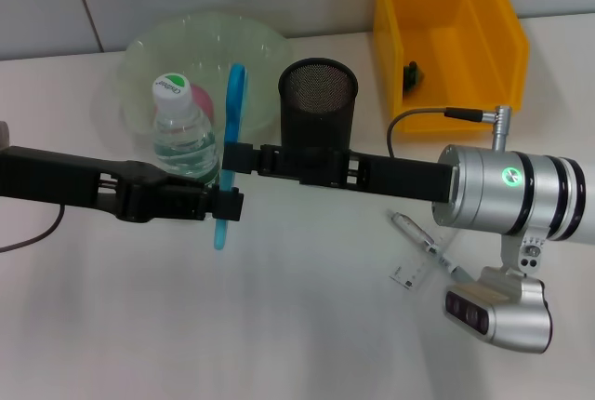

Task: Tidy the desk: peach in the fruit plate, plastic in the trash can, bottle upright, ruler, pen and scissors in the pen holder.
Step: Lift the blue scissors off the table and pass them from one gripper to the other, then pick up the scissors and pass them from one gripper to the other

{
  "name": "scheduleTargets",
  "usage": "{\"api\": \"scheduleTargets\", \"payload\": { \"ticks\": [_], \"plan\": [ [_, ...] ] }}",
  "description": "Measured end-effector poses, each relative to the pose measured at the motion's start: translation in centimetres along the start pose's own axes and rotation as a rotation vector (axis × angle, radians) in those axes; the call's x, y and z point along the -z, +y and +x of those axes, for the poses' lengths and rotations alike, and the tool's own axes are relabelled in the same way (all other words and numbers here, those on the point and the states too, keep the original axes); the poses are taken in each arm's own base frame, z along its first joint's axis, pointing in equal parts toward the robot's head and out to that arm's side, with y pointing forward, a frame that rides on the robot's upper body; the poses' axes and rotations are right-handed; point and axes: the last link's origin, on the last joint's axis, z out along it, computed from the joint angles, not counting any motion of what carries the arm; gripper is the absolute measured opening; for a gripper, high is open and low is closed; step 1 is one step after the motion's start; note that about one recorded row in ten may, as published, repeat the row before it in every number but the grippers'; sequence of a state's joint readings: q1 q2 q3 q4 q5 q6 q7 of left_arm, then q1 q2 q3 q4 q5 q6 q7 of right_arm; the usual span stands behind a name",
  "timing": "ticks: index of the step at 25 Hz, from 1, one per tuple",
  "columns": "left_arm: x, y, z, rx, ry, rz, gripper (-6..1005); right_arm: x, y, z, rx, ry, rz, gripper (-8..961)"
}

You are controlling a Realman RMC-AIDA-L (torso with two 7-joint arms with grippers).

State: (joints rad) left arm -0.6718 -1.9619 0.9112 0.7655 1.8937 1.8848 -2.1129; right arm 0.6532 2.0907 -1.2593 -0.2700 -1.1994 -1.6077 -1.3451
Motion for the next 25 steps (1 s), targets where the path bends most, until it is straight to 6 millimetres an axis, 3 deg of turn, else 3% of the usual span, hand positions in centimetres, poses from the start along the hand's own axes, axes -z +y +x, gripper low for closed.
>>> {"api": "scheduleTargets", "payload": {
  "ticks": [4,14,25],
  "plan": [
    [0.0,0.0,0.1,-0.001,0.001,-0.002,226,0.1,-0.1,-0.1,0.002,0.0,0.005,578],
    [0.2,0.0,0.1,-0.002,0.011,0.001,222,0.9,-0.3,-0.6,-0.014,0.023,0.024,605],
    [1.8,-0.1,0.5,-0.026,0.063,0.033,222,3.6,-0.6,-2.0,-0.054,0.122,0.027,605]
  ]
}}
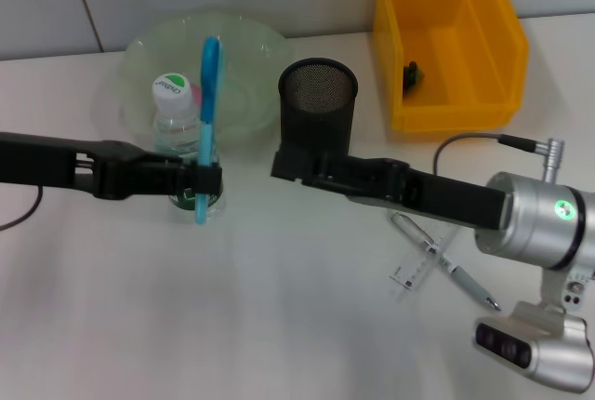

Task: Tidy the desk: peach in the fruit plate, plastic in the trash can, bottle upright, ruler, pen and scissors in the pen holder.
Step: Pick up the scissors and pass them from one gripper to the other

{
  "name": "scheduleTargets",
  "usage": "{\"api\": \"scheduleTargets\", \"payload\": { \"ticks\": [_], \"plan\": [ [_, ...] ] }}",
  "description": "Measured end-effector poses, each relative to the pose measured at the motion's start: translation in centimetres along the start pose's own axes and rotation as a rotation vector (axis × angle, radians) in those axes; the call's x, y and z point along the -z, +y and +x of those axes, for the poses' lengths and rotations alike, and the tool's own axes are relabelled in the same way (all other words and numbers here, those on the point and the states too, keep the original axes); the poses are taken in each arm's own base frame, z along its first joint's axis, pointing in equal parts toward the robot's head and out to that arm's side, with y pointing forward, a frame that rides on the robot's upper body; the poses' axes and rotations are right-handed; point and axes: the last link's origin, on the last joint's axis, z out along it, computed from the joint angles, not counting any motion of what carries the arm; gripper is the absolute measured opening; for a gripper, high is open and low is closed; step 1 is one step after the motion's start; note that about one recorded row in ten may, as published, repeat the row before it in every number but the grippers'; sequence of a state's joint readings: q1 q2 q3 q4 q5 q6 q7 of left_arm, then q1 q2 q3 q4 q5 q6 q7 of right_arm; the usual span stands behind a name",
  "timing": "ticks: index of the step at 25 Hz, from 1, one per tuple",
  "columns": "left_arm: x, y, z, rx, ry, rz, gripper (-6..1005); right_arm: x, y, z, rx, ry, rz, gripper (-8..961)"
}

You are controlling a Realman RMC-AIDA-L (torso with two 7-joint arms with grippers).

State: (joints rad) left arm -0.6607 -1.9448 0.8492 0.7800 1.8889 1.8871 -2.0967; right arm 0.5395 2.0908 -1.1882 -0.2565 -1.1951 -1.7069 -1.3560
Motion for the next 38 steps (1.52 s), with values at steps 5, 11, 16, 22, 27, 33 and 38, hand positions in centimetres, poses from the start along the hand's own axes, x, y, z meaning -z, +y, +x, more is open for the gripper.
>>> {"api": "scheduleTargets", "payload": {
  "ticks": [5,11,16,22,27,33,38],
  "plan": [
    [0.6,0.3,0.5,-0.046,0.063,-0.007,222,1.6,0.3,-0.2,-0.047,0.105,-0.026,606],
    [0.9,0.9,1.3,-0.161,0.188,-0.032,222,3.1,0.8,-0.4,-0.14,0.251,-0.049,605],
    [1.2,1.2,1.8,-0.307,0.369,-0.029,222,4.2,0.8,0.2,-0.291,0.383,-0.016,605],
    [0.8,0.3,1.3,-0.465,0.564,0.066,223,4.7,0.3,0.9,-0.543,0.486,0.098,605],
    [0.4,-0.6,0.5,-0.53,0.625,0.124,223,5.1,0.2,1.6,-0.794,0.55,0.207,604],
    [-1.0,-1.8,-0.2,-0.591,0.652,0.182,223,5.3,0.5,2.1,-1.048,0.614,0.322,600],
    [-1.9,-2.4,-0.4,-0.604,0.662,0.206,223,5.4,0.7,2.2,-1.233,0.613,0.38,595]
  ]
}}
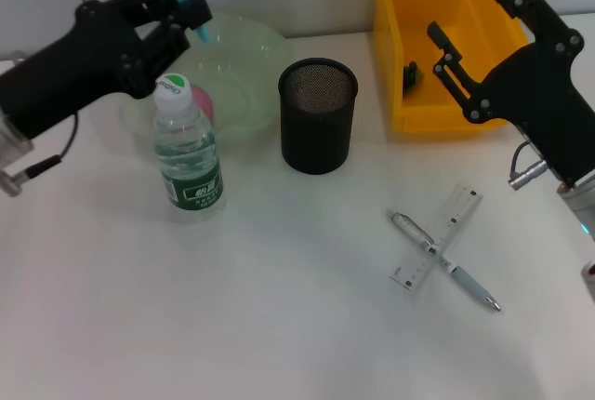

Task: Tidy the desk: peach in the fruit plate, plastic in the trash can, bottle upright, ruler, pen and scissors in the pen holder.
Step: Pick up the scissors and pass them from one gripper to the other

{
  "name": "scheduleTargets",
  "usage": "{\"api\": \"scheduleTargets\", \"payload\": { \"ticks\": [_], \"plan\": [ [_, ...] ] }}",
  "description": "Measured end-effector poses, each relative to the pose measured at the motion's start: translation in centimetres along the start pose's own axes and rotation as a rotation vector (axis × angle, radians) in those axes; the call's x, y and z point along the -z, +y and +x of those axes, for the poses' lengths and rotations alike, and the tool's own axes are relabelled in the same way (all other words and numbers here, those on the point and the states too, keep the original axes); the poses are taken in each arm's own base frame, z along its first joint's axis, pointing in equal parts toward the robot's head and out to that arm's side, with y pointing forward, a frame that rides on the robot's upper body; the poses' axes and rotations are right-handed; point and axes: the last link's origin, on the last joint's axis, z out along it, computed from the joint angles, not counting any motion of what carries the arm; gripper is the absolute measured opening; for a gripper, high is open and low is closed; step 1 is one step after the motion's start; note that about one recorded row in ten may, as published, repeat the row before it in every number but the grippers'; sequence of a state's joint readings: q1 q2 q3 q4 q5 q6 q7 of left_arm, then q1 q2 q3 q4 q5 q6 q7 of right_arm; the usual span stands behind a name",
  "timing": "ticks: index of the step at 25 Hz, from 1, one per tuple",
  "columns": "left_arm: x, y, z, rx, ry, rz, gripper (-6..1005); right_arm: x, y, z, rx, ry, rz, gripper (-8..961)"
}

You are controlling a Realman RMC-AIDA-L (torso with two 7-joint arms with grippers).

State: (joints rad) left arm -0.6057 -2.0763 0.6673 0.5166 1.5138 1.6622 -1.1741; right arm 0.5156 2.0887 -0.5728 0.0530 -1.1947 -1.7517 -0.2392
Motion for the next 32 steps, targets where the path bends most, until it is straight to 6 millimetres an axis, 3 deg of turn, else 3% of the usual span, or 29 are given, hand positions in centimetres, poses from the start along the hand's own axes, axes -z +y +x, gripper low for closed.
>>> {"api": "scheduleTargets", "payload": {
  "ticks": [4,17,29,32],
  "plan": [
    [-1.4,-0.2,-2.1,-0.058,-0.002,0.057,223,-0.1,0.7,0.0,-0.101,0.015,-0.001,590],
    [-4.2,1.3,-4.4,-0.099,-0.008,0.027,222,0.3,1.3,0.2,-0.217,0.045,0.0,572],
    [-2.5,3.5,-5.3,-0.046,0.035,-0.016,222,0.3,1.3,0.4,-0.252,0.055,-0.007,556],
    [-2.0,4.7,-6.7,-0.062,0.027,-0.013,223,0.3,1.4,0.4,-0.262,0.053,-0.018,551]
  ]
}}
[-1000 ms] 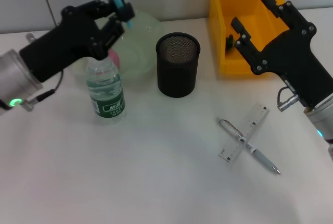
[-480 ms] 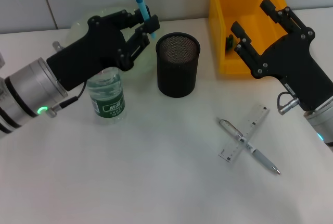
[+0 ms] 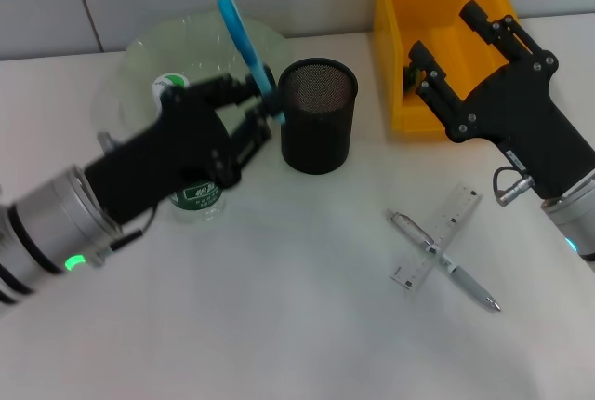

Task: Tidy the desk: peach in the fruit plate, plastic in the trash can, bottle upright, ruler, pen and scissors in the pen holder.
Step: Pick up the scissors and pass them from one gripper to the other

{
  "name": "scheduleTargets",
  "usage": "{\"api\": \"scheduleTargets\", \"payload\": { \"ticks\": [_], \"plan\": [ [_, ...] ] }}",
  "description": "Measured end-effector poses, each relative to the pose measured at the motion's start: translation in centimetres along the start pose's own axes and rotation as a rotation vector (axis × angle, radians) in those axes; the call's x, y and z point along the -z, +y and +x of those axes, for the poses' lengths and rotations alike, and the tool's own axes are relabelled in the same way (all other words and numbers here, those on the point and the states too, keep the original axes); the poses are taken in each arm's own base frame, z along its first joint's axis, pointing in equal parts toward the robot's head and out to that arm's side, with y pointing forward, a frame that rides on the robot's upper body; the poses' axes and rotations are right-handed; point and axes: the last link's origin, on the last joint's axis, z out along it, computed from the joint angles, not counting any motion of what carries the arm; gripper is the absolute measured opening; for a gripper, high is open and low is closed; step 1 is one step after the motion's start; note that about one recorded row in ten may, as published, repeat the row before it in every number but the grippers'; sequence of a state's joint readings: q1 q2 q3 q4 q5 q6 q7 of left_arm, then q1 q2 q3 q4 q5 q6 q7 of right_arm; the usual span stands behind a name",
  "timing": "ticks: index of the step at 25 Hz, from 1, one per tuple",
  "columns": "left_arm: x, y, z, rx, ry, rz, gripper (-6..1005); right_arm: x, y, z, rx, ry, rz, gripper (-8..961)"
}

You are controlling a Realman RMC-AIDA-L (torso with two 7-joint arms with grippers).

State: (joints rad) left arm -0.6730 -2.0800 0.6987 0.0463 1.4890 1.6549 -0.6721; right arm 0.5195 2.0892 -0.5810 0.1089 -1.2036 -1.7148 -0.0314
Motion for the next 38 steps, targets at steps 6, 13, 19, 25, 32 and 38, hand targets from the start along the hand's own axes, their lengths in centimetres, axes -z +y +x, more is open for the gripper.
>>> {"api": "scheduleTargets", "payload": {
  "ticks": [6,13,19,25,32,38],
  "plan": [
    [0.1,1.5,-2.2,-0.064,-0.046,0.051,223,0.1,0.2,0.0,-0.002,0.002,-0.01,543],
    [-0.4,2.0,-3.9,-0.167,-0.075,0.225,223,1.0,0.5,0.1,-0.082,0.02,-0.037,534],
    [-1.0,2.6,-4.5,-0.221,-0.093,0.302,222,1.1,0.5,0.3,-0.243,0.044,-0.117,526],
    [-2.2,2.8,-5.2,-0.284,-0.138,0.413,223,0.4,2.3,0.4,-0.388,0.073,-0.242,517],
    [-2.6,2.9,-5.1,-0.311,-0.14,0.47,222,-1.2,3.6,0.2,-0.497,0.07,-0.279,508],
    [-3.6,3.4,-5.2,-0.363,-0.178,0.537,222,-3.3,4.8,0.0,-0.532,0.06,-0.285,500]
  ]
}}
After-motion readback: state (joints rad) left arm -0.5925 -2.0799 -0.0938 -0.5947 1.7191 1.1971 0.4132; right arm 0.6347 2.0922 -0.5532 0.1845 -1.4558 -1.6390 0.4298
